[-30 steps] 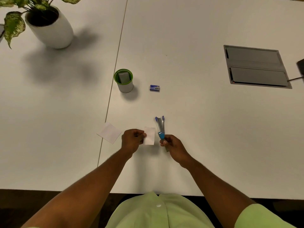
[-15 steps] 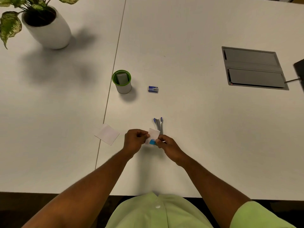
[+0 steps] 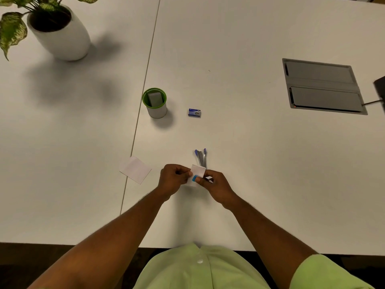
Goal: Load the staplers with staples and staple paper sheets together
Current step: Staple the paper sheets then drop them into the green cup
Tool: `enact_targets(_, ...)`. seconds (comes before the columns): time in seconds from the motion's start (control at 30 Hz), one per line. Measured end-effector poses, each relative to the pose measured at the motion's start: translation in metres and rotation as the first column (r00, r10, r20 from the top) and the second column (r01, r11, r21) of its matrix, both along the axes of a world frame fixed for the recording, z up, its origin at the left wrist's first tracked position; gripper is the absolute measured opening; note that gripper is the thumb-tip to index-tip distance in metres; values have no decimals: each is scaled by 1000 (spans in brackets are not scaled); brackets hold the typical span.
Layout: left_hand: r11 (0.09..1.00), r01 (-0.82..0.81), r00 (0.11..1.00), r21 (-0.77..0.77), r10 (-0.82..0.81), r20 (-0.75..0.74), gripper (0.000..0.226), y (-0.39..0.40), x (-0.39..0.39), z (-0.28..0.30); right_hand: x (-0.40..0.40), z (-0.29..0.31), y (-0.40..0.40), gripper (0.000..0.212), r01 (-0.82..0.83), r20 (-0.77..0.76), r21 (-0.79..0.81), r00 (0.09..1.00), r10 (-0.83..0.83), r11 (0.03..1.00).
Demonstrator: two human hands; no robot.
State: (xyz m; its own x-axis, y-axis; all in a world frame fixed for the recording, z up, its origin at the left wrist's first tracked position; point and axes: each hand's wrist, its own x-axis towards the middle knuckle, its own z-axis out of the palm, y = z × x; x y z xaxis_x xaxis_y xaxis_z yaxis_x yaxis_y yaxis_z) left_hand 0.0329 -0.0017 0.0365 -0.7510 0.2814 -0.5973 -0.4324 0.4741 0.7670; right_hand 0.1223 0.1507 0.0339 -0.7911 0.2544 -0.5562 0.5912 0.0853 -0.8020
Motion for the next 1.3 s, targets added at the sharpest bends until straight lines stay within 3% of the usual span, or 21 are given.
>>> enact_targets(0.17, 999, 5, 1000, 40, -5, -6, 24, 1, 1, 1, -2, 0, 0, 35, 56, -14, 31, 998, -56, 998)
enact_targets(0.4, 998, -2, 1000, 68, 1, 10, 26, 1, -1, 2, -6, -2, 1, 42, 54, 1, 84, 999, -55, 995)
enact_targets(0.57, 979, 106, 994, 176, -110, 16, 30, -1, 0, 4, -9, 0, -4, 45, 98, -20, 50, 995, -97, 994)
enact_targets(0.8, 988, 23, 999, 151, -30, 45, 22, -1, -4, 2, -11, -3, -8, 33, 81, -13, 69, 997, -80, 994)
enact_targets(1.0, 993, 51, 999, 105, -49, -22, 17, 2, -5, 0, -12, -5, -12, 31, 96, 9, 171, 995, -99, 981)
enact_targets(1.17, 989, 19, 999, 145, -25, 42, 24, 3, -4, 0, -13, -6, -9, 30, 81, 21, 197, 996, -87, 977)
enact_targets(1.3, 970, -114, 979, 216, 73, 189, 24, 5, -4, 0, -16, -5, -6, 35, 56, 23, 212, 998, -62, 976)
